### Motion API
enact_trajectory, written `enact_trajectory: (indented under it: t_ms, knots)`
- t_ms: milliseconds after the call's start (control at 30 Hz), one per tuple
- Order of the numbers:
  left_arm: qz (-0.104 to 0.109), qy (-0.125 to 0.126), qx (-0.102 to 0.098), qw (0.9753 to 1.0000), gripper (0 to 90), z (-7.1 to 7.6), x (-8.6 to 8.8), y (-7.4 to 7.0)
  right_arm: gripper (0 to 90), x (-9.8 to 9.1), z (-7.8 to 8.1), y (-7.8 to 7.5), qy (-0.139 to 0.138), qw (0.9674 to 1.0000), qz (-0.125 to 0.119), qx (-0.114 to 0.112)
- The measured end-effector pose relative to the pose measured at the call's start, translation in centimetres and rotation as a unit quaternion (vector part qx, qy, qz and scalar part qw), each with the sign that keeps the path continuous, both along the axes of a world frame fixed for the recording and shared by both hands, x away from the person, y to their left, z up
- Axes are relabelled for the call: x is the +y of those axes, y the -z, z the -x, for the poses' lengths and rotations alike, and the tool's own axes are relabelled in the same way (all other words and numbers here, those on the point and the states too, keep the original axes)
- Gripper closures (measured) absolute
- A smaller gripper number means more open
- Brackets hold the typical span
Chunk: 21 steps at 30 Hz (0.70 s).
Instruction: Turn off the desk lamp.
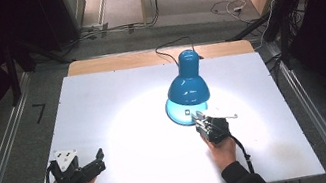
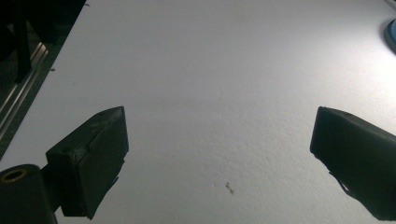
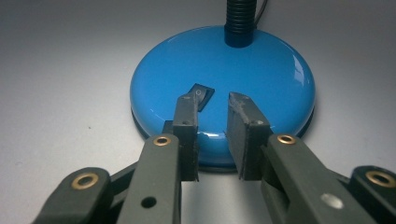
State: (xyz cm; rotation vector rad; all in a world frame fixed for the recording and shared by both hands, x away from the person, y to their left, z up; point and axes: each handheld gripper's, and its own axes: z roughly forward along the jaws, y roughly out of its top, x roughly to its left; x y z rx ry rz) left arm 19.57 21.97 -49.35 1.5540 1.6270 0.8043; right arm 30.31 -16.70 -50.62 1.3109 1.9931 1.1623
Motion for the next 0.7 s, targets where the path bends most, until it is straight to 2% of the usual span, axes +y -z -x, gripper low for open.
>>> enact_trajectory:
  t_ms: [33, 67, 100, 167, 700]
  knots:
    - [0.000, 0.001, 0.000, 1.0000, 4.9, 0.0, 0.0, 0.0, 74.7, 0.0, 0.0, 0.0, 0.000, 1.0000, 0.000, 0.000]
    - [0.000, 0.001, 0.000, 1.0000, 4.9, 0.0, 0.0, 0.0, 79.8, 0.2, -0.1, 0.0, 0.002, 1.0000, 0.000, -0.003]
    - [0.000, 0.001, 0.001, 1.0000, 4.9, -0.1, 0.0, 0.1, 79.8, 0.2, -0.1, 0.0, 0.002, 1.0000, 0.000, -0.003]
    - [0.001, 0.000, 0.002, 1.0000, 4.9, -0.1, 0.0, 0.1, 86.9, 0.6, -0.2, 0.0, 0.004, 1.0000, 0.000, -0.005]
    - [0.003, 0.001, 0.002, 1.0000, 4.9, -0.1, 0.0, 0.1, 87.5, 1.6, -1.5, 0.1, 0.006, 1.0000, 0.003, -0.003]
